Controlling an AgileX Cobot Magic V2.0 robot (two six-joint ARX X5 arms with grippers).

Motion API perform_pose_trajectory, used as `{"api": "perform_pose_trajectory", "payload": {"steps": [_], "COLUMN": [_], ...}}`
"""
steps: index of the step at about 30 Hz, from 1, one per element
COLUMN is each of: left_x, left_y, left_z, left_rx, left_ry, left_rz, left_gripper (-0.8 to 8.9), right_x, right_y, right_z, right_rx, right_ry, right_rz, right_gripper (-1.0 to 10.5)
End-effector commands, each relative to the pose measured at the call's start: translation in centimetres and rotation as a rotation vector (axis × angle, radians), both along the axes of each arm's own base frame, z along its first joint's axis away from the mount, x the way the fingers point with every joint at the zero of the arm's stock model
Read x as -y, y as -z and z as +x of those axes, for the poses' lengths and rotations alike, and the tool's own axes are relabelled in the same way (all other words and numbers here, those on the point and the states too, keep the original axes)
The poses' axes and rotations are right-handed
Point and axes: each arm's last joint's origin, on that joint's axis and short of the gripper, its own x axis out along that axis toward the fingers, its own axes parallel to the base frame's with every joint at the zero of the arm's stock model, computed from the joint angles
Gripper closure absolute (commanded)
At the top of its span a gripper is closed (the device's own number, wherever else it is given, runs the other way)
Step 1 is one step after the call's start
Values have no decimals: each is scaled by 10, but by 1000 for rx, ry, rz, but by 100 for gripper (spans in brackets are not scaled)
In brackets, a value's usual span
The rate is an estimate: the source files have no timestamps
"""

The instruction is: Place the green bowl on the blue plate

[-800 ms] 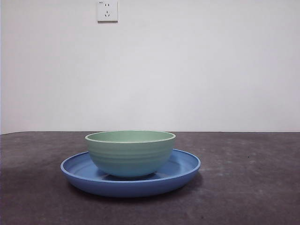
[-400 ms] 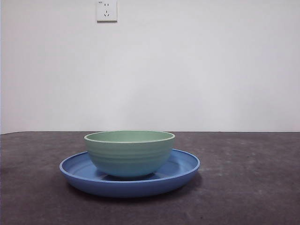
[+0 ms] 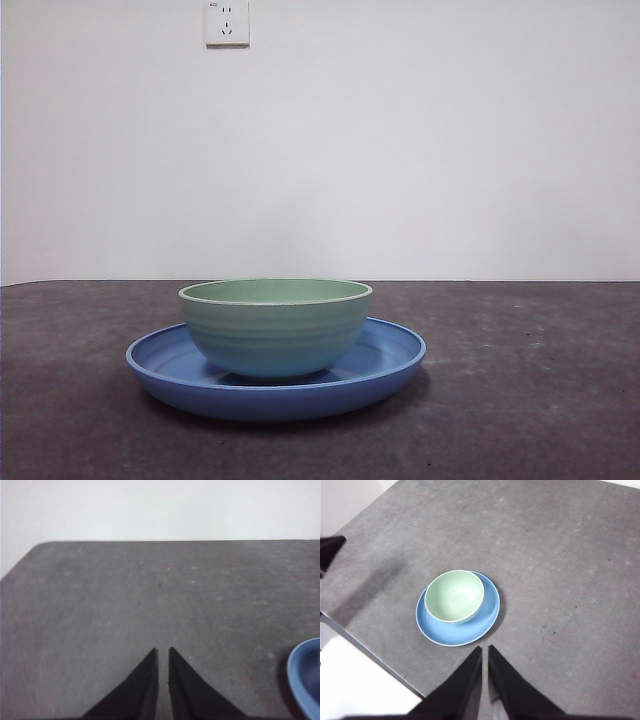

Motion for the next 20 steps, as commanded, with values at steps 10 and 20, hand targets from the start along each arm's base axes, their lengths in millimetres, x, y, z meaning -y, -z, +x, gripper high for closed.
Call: {"api": "perform_pose_trajectory", "payload": {"steps": [10, 20], "left_x": [-5, -5], "left_y": [30, 37], "left_z": [-3, -4], "left_rx": [29, 28], "left_ry": [-170, -170], "left_rz": [-48, -44], "left_gripper": [781, 781], "right_x": [2, 2], "right_y": [2, 2], "right_z": [-4, -4], "right_rx": [-51, -51], "right_ry": [-2, -2], "right_rz": [-25, -25], "right_gripper": [929, 929]}}
